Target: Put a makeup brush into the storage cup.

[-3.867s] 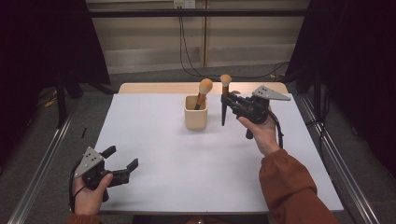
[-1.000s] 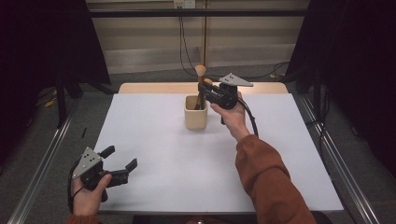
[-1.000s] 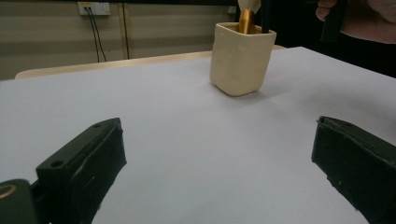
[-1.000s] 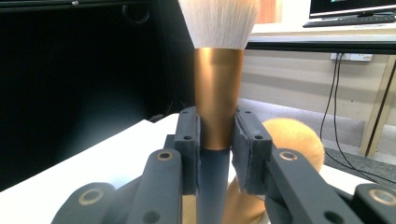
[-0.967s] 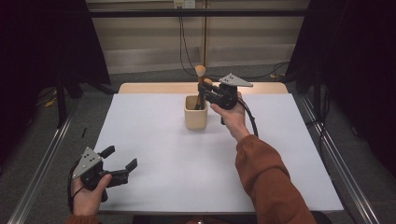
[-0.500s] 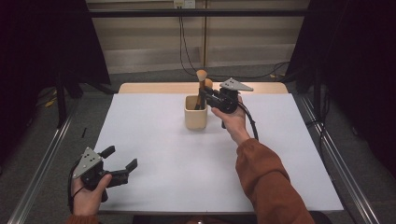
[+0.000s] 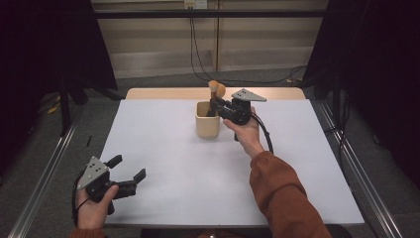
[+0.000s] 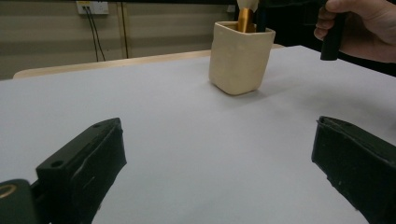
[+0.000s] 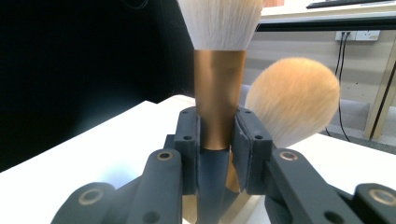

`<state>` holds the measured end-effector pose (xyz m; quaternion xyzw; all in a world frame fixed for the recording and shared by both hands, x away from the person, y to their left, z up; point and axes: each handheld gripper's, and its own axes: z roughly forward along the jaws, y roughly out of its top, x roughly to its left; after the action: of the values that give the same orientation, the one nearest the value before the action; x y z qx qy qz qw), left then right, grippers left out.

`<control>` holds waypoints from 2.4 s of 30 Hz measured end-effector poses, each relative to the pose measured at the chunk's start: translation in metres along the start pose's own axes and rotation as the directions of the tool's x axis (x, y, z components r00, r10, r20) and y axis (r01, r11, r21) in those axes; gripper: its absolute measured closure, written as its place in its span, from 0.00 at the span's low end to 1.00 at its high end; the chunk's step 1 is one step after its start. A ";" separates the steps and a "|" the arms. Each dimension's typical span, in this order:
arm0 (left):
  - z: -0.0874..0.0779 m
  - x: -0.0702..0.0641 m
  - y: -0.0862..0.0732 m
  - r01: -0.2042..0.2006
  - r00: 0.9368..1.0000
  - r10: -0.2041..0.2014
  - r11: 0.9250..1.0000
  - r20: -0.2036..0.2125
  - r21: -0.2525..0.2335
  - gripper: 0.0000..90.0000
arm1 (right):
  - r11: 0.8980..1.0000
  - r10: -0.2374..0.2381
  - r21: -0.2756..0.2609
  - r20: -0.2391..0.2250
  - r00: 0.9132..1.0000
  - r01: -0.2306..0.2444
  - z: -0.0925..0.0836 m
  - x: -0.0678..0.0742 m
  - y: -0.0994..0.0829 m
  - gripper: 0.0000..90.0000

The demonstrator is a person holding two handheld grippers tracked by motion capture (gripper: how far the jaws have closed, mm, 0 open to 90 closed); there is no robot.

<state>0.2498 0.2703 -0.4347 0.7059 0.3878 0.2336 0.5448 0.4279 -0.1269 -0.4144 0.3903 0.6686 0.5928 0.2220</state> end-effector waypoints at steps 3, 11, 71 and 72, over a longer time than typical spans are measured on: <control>0.000 0.000 0.000 0.001 1.000 -0.001 1.000 0.000 0.000 0.03 | 1.000 0.004 0.006 0.002 1.000 -0.005 0.000 -0.001 -0.004 0.82; 0.000 0.000 0.000 -0.001 1.000 0.001 1.000 0.002 0.001 0.03 | 0.999 0.023 0.031 -0.006 1.000 -0.023 -0.001 -0.001 -0.008 0.82; 0.002 0.000 0.000 0.001 1.000 -0.001 1.000 0.003 0.004 0.03 | 0.999 -0.003 0.043 0.095 0.995 -0.002 -0.057 -0.012 -0.028 0.00; 0.002 0.000 0.000 -0.003 1.000 0.003 1.000 0.003 0.006 0.03 | 0.999 -0.005 0.041 0.095 0.995 0.001 -0.058 -0.011 -0.028 0.00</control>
<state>0.2516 0.2690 -0.4357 0.7084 0.3866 0.2320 0.5431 0.3838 -0.1715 -0.4315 0.4215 0.6699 0.5594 0.2463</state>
